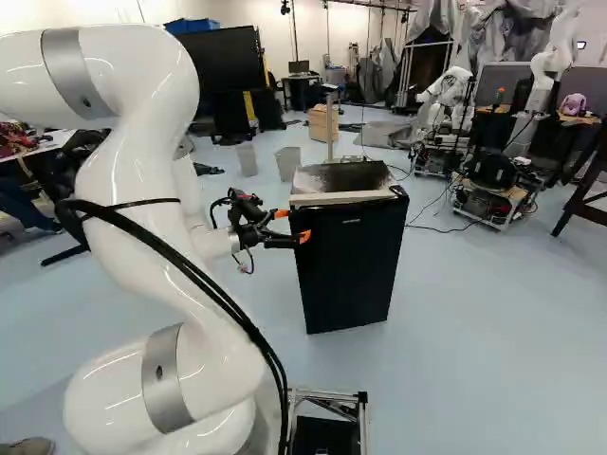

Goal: Grab a drink from the fridge

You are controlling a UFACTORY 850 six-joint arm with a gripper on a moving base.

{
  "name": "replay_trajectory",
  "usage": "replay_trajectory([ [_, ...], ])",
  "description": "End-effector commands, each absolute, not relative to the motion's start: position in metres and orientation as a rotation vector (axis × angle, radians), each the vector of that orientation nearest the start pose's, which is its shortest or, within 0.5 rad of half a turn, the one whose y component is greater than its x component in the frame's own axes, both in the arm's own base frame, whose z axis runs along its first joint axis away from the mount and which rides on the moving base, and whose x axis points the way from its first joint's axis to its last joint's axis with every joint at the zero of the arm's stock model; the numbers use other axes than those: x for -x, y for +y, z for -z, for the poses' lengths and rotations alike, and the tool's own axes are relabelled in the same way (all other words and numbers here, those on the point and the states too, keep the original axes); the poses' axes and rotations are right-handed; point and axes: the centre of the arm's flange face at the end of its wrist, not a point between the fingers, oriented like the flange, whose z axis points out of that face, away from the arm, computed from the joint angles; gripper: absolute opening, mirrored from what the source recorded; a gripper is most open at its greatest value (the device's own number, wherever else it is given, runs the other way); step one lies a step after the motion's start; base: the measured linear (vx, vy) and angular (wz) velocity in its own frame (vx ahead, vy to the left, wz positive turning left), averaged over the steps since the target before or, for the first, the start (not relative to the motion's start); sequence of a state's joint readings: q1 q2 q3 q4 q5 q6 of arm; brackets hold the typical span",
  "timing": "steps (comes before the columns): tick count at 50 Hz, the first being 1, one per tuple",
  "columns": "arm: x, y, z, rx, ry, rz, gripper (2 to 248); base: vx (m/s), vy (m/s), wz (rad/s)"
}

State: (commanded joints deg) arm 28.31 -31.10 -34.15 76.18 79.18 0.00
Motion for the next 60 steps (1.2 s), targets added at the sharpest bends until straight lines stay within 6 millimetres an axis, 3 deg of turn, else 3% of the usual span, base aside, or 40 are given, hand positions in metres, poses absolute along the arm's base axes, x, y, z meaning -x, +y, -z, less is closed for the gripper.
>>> replay_trajectory([
  [60, -0.335, 0.077, -0.267, 2.700, 1.310, 2.209, 247, 0.000, 0.000, 0.000],
])
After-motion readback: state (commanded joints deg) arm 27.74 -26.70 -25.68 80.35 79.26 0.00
